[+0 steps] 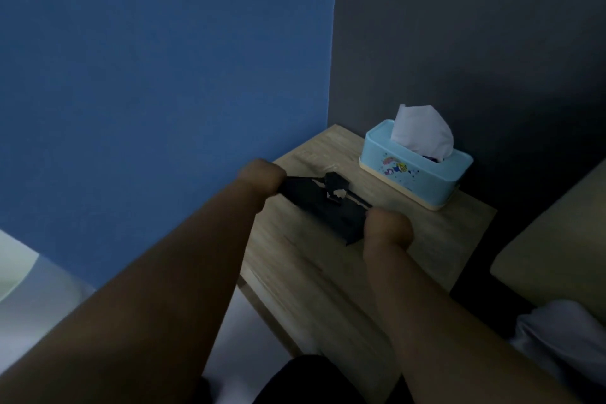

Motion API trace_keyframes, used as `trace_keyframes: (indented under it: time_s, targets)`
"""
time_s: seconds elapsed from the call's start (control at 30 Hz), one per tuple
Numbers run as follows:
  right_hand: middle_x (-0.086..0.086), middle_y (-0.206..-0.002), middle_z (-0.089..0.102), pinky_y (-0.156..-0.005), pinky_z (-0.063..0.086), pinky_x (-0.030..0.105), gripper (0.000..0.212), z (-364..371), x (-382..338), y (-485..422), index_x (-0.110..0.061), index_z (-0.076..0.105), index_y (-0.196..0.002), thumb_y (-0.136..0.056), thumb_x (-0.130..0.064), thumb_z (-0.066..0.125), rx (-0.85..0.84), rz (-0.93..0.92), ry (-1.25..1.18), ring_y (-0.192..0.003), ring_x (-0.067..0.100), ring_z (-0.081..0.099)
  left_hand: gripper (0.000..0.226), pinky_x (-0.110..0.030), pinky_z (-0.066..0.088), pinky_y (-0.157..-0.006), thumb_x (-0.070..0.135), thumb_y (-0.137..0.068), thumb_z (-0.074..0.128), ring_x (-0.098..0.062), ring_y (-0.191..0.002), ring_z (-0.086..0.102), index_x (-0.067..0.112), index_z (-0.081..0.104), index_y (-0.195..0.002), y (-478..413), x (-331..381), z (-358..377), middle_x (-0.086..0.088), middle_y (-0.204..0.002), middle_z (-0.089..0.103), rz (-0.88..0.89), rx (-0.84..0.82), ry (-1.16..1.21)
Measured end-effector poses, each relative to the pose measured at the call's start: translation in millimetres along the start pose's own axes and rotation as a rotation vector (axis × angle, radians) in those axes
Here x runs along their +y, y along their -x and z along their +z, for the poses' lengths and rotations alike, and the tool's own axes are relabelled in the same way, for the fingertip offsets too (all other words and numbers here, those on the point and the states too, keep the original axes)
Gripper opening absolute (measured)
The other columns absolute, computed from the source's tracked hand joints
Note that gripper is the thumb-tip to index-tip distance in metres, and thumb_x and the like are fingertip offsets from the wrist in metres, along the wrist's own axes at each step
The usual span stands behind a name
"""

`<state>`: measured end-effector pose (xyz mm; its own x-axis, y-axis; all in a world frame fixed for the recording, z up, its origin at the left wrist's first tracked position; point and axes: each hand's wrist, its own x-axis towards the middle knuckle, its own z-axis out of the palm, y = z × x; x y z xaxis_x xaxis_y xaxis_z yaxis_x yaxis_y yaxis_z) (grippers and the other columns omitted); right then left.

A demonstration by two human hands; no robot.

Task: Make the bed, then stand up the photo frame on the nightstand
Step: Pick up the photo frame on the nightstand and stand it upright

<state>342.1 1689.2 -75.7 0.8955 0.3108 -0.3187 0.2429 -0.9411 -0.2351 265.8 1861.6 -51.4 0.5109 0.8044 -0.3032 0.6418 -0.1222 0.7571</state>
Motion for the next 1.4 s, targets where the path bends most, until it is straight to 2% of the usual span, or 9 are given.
trace_keyframes:
  time_s: [0.2,0.37,0.53,0.63,0.73,0.83,0.9,1.07,1.4]
  targets:
    - [0.014,-0.122,0.059,-0.089,0.048,0.034,0.028,-28.0,-13.5,-9.5,-0.004,0.057,-0.119,-0.091,-0.004,0.055,-0.028,-0.102,0.041,-0.114,0.029,0.056,0.028,-0.019,0.055,-0.061,0.010,-0.086,0.067,-0.014,-0.076,0.061,-0.001,0.052,-0.108,17.9,23.8,5.8,-0.006,-0.087,0.055,0.006,-0.007,0.860]
    - [0.016,-0.128,0.057,-0.093,0.046,0.036,0.030,-36.8,-25.4,-7.2,-0.003,0.055,-0.123,-0.093,-0.010,0.055,-0.044,-0.080,-0.143,-0.119,0.031,0.053,0.066,-0.033,0.051,-0.094,0.027,-0.089,0.063,-0.017,-0.099,0.058,0.019,0.026,-0.143,61.0,29.4,17.7,0.001,-0.106,0.056,0.122,-0.251,0.853]
    - [0.015,-0.136,0.052,-0.081,0.050,0.017,0.044,-26.0,-39.6,2.1,-0.026,0.028,-0.139,-0.098,-0.014,0.042,-0.147,0.122,-1.263,-0.123,0.025,0.053,0.099,-0.042,0.047,-0.100,0.033,-0.078,0.074,-0.019,-0.123,0.047,0.035,0.005,-0.150,76.2,17.0,37.8,0.002,-0.137,0.040,0.255,-0.298,0.560]
    - [0.021,-0.131,0.057,-0.054,0.045,0.017,0.035,-17.3,-43.4,9.1,-0.004,0.050,-0.130,-0.097,-0.012,0.044,-0.172,0.203,-1.568,-0.116,0.031,0.058,0.082,-0.039,0.052,-0.094,0.028,-0.083,0.071,-0.021,-0.117,0.055,0.028,0.018,-0.146,72.4,19.2,44.2,0.000,-0.129,0.047,0.278,-0.147,0.553]
    - [0.022,-0.123,0.061,-0.054,0.045,0.021,0.032,-13.0,-51.0,6.4,0.003,0.054,-0.123,-0.095,-0.011,0.048,-0.218,0.263,-1.483,-0.087,0.026,0.064,0.045,-0.046,0.054,-0.093,0.019,-0.092,0.057,-0.026,-0.109,0.061,0.017,0.035,-0.131,62.7,19.4,41.0,0.002,-0.114,0.052,0.260,-0.065,0.548]
    - [0.020,-0.125,0.057,-0.080,0.054,0.032,0.038,-11.0,-56.9,-5.9,0.000,0.048,-0.130,-0.093,-0.009,0.052,-0.391,0.358,-1.295,-0.103,0.028,0.057,0.020,-0.051,0.052,-0.094,0.016,-0.095,0.045,-0.029,-0.106,0.061,0.021,0.039,-0.114,49.9,11.2,29.8,0.001,-0.102,0.056,0.256,-0.035,0.455]
    - [0.018,-0.116,0.057,-0.072,0.054,0.032,0.037,-6.5,-56.1,-14.9,-0.001,0.051,-0.128,-0.092,-0.009,0.055,-0.424,0.299,-1.139,-0.092,0.027,0.056,0.020,-0.051,0.050,-0.096,0.016,-0.095,0.041,-0.031,-0.108,0.059,0.020,0.041,-0.115,44.1,5.7,21.3,-0.005,-0.107,0.057,0.250,0.006,0.416]
    - [0.017,-0.124,0.055,-0.084,0.049,0.031,0.043,7.5,-33.5,-39.0,-0.006,0.051,-0.126,-0.084,-0.011,0.062,-0.037,-0.149,-0.424,-0.108,0.032,0.056,0.042,-0.051,0.044,-0.105,0.019,-0.096,0.041,-0.030,-0.120,0.054,0.024,0.035,-0.137,29.9,-5.2,5.4,-0.010,-0.133,0.053,0.242,0.042,0.410]
    - [0.014,-0.125,0.050,-0.087,0.043,0.040,0.049,24.4,-37.0,-47.7,-0.009,0.041,-0.127,-0.084,-0.018,0.063,0.279,-0.532,0.010,-0.116,0.034,0.043,0.046,-0.042,0.041,-0.109,0.014,-0.101,0.034,-0.024,-0.126,0.048,0.028,0.023,-0.144,16.2,-13.3,-7.6,-0.006,-0.140,0.046,0.314,0.065,0.359]
